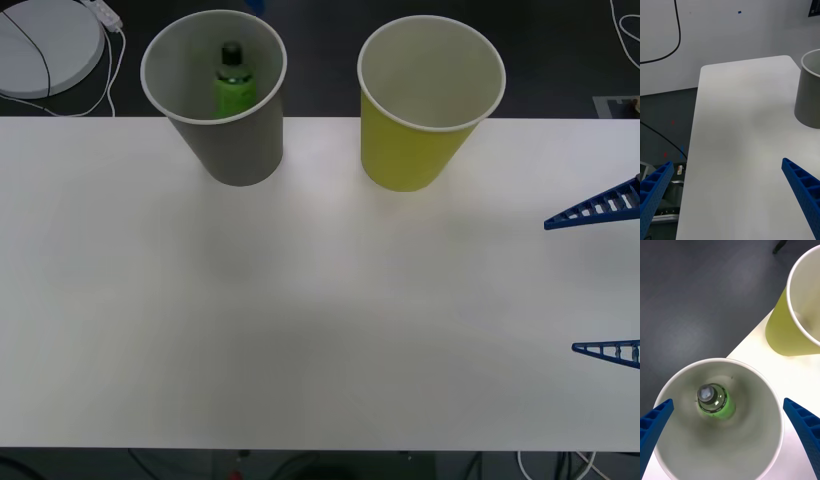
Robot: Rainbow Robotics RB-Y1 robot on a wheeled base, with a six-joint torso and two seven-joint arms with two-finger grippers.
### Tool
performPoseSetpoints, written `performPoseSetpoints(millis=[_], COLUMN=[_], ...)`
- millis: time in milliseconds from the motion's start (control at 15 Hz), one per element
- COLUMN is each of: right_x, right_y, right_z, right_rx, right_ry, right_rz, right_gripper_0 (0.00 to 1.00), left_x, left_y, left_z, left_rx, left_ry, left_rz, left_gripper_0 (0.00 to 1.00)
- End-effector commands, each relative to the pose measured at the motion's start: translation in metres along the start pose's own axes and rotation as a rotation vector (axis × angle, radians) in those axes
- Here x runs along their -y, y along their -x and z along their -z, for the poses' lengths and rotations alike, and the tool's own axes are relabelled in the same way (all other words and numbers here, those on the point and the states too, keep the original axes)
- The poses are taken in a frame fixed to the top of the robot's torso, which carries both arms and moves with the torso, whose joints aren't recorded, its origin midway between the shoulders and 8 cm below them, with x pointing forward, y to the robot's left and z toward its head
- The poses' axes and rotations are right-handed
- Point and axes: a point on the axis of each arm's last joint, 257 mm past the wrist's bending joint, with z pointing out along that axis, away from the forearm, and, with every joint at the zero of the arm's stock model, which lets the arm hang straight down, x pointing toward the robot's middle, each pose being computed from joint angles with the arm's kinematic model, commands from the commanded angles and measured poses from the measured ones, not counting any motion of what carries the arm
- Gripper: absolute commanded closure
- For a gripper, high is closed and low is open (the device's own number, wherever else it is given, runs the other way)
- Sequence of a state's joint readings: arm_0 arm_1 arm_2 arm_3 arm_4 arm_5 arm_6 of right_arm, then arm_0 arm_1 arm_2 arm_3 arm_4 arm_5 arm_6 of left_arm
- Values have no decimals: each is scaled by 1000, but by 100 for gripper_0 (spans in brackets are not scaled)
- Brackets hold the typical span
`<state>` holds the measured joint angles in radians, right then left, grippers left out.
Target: Put the can into the green bin and the plastic bottle into the gray bin
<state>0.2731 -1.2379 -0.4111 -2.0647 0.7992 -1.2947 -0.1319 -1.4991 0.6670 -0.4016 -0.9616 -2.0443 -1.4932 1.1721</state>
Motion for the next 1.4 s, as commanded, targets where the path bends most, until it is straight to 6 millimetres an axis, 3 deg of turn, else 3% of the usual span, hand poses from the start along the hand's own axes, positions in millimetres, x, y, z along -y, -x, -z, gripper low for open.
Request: performPoseSetpoints(millis=[67,667,1400], right_x=[0,0,0], right_y=[0,0,0], right_z=[0,0,0], right_rx=[0,0,0], right_ry=[0,0,0], right_rz=[0,0,0], right_gripper_0=[0,0,0], left_x=[1,5,13], left_y=[-1,-29,-91], left_z=[-1,9,56], left_rx=[-1,19,39], left_ry=[-5,-4,8], left_rz=[1,-58,-170], left_gripper_0=[0,0,0])
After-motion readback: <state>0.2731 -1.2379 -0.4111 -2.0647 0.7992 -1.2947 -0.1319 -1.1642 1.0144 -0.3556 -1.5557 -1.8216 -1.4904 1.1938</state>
